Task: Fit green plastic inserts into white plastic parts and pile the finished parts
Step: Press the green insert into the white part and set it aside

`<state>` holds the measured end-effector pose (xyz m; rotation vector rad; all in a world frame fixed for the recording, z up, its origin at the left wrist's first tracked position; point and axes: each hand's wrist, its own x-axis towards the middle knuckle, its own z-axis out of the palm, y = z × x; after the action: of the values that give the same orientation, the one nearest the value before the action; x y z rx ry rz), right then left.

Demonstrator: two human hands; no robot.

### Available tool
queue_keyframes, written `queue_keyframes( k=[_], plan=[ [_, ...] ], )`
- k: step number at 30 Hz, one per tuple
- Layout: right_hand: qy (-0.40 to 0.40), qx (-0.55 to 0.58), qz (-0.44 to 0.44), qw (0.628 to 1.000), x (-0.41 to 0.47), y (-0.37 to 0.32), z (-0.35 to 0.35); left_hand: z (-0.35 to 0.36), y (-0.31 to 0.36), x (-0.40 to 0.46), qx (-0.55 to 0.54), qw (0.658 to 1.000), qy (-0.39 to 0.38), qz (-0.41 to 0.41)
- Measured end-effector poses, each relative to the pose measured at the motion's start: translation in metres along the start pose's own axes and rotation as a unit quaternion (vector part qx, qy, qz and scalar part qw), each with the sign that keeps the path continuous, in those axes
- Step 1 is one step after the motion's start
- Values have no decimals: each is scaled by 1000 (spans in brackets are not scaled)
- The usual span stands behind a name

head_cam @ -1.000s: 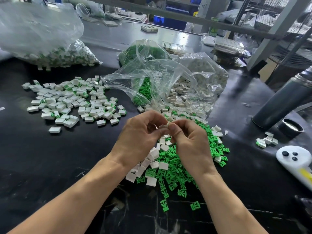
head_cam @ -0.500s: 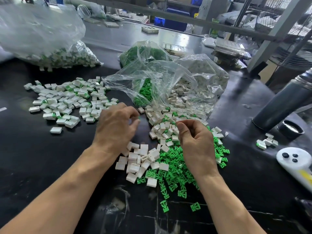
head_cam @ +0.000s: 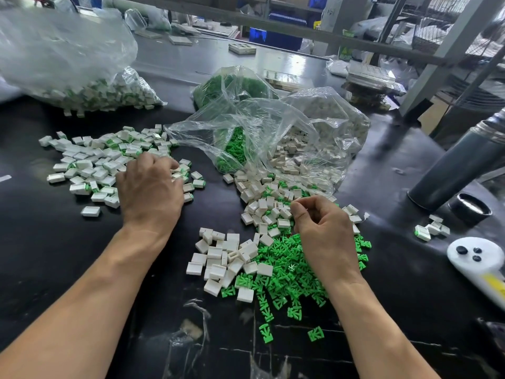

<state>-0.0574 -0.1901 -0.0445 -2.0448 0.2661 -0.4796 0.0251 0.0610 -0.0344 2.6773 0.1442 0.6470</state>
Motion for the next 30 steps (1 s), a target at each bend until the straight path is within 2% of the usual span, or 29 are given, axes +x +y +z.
queue_keyframes(
  k=[3,7,9,16,19,25,30],
  plan=[
    [-19,-59,1,998,3,1,-6,-3,12,-9,-100,993,-37,44],
    [-62,-125,14,990,6,0,-17,-1,35,-32,-208,953,-213,60],
    [-77,-153,21,985,7,-1,-22,6,42,-41,-200,946,-246,62],
    [-167,-158,54,972,8,-7,-36,17,54,-51,-174,959,-213,61],
    [-194,-193,55,960,5,-13,-37,17,58,-54,-181,961,-200,63],
    [-200,-263,20,944,5,-19,-32,19,61,-55,-207,957,-193,64],
    [-204,-252,1,946,5,-18,-32,20,57,-53,-268,944,-191,32]
  ],
)
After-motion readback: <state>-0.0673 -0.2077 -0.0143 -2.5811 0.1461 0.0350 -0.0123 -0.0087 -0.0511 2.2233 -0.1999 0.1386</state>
